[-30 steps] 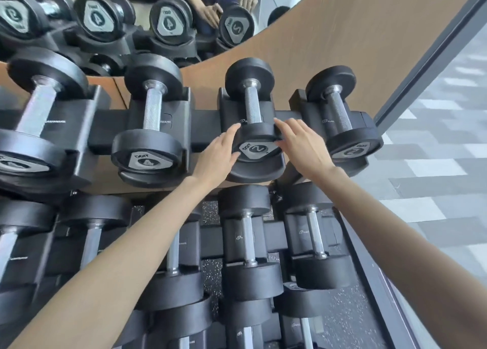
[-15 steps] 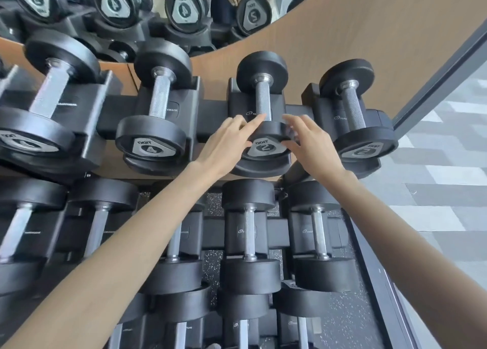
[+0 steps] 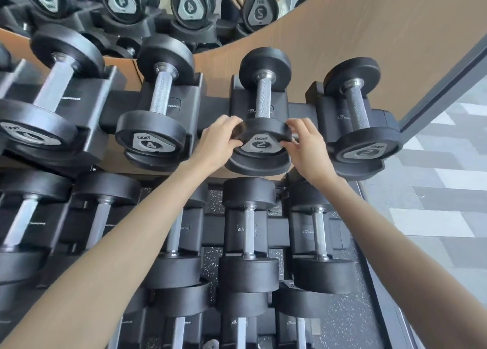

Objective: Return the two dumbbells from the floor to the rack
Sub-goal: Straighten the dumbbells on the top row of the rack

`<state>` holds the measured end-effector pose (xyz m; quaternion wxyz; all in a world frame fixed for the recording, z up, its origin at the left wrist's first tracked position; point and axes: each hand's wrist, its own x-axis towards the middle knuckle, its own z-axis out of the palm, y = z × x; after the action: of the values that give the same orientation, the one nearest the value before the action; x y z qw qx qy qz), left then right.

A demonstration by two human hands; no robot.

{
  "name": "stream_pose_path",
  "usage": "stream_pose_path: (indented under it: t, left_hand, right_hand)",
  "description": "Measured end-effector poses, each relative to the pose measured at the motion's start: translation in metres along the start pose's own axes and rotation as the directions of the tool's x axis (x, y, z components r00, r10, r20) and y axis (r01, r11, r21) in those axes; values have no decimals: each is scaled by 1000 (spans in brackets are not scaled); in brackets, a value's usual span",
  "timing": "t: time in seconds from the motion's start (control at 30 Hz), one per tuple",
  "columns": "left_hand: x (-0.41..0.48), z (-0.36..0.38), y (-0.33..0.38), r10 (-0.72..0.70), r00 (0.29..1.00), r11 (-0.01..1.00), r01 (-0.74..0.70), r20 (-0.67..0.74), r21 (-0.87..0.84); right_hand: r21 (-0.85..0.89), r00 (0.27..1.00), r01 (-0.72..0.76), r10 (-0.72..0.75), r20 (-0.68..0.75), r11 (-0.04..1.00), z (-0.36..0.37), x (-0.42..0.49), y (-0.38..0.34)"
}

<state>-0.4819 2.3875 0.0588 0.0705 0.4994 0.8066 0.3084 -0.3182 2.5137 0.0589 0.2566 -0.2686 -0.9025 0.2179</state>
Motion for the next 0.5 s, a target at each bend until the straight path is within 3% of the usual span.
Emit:
stream_pose_path:
  t: [0.27,0.5]
  left_hand:
    - [-6,1,6,30,1000,999,-30,-6,23]
    - [-10,1,5,75,997,995,-74,-9,59]
  right_hand:
    - [51,999,-41,41,-2,998,0,1,4]
    - [-17,998,-51,52,39,999,-4,0,1]
